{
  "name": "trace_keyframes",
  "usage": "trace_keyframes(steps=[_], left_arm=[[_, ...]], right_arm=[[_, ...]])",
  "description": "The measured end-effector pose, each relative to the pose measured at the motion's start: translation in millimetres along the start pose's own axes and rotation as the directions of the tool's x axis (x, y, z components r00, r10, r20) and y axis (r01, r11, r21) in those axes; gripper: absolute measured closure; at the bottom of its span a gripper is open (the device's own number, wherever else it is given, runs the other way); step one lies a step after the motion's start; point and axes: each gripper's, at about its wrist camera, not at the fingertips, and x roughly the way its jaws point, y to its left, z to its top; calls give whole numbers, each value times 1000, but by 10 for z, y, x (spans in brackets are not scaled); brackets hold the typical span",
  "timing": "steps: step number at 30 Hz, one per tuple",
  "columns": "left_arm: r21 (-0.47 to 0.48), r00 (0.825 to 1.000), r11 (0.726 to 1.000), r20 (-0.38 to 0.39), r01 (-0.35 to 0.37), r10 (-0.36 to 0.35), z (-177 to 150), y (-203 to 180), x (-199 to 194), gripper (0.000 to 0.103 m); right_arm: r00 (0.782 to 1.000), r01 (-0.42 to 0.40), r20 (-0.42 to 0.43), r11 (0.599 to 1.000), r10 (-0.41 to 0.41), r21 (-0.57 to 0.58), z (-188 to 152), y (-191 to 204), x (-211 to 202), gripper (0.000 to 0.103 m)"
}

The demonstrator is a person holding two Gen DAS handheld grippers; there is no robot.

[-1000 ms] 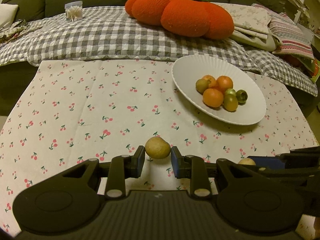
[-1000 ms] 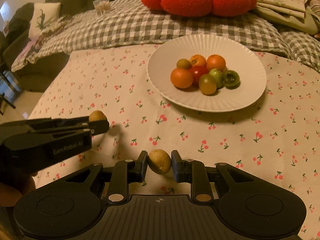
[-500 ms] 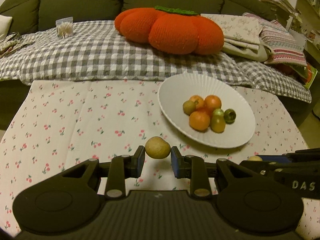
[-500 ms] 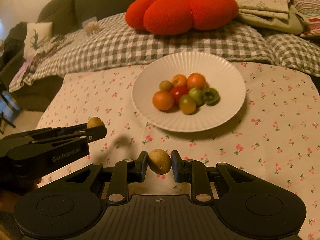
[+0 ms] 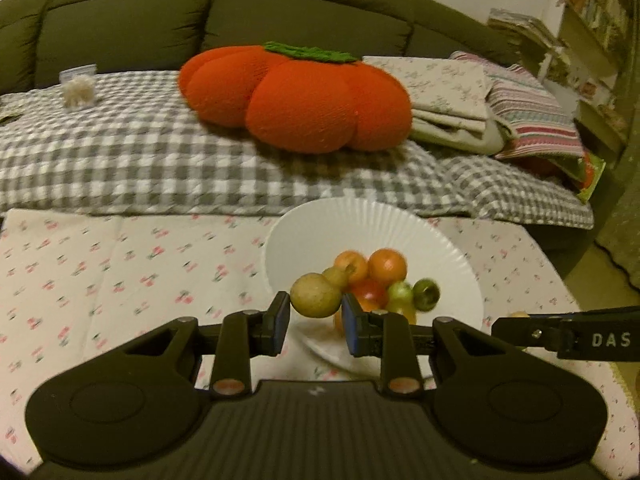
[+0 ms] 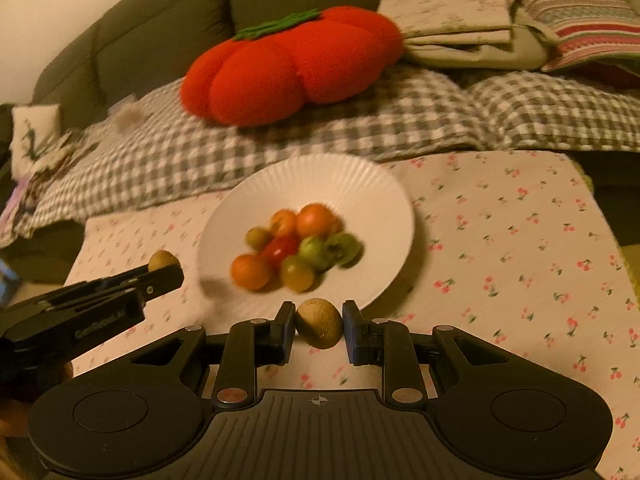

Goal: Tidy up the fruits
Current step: 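Carry both small brown fruits over the white plate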

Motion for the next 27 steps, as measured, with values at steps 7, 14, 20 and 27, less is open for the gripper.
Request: trace_keyframes(steps=[7,14,20,27], left_arm=[[-2,1000,1000,-4,9,-9,111,-1,248,77],[-26,1000,1000,-10,12,-12,243,84,519,77],[-32,999,999,-19,29,-29,303,93,722,77],[-36,998,999,-47,40,-41,268,94,898,77]], right_arm=[[999,46,27,998,-47,40,148,-210,177,80],[998,43,49,998,-45,44,342,-280,373,80],[996,47,71,999,-48,17,489,-273,525,80],[998,50,41,999,-51,21,566,-368,813,80]])
